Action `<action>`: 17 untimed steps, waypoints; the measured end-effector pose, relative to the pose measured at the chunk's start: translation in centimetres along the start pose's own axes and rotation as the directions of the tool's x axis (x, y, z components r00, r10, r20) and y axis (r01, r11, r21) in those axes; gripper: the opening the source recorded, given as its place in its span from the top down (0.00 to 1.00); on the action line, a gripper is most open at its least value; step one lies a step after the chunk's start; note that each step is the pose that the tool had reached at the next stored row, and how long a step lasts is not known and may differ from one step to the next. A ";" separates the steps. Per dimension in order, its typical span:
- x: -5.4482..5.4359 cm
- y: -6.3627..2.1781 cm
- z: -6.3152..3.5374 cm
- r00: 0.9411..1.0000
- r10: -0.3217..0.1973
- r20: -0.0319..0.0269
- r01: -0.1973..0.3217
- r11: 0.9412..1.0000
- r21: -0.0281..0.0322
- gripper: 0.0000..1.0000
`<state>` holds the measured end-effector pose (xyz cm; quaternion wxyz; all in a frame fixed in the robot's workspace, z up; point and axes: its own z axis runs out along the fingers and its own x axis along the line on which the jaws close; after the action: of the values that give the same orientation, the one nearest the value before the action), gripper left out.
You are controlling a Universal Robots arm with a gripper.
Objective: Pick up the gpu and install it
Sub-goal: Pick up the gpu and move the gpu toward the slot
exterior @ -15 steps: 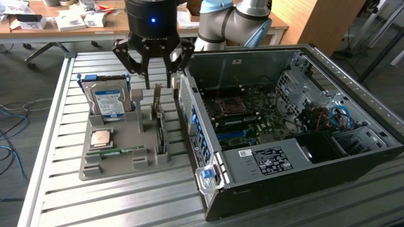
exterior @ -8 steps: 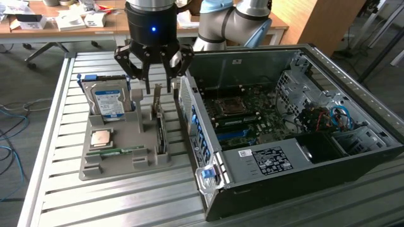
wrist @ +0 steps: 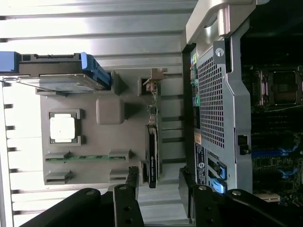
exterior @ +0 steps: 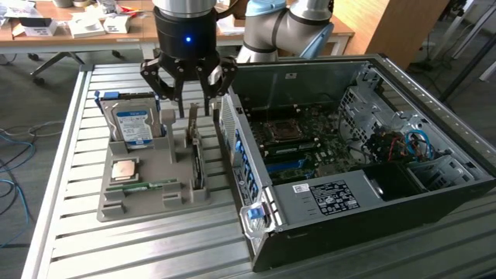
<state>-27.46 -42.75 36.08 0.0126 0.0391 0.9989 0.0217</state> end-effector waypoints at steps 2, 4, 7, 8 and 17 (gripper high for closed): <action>0.2 0.00 0.03 1.000 0.000 0.000 0.000 1.000 0.000 0.53; 0.3 -0.01 0.21 1.000 0.000 0.000 0.000 1.000 0.000 0.53; 0.3 -0.03 0.76 1.000 0.000 0.000 0.000 1.000 0.000 0.53; 0.3 -0.04 0.93 1.000 0.000 0.000 0.000 1.000 0.000 0.53; 0.3 -0.08 1.83 1.000 0.001 0.000 -0.001 1.000 0.000 0.53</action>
<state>-27.74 -42.73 34.25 0.0125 0.0397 0.9989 0.0216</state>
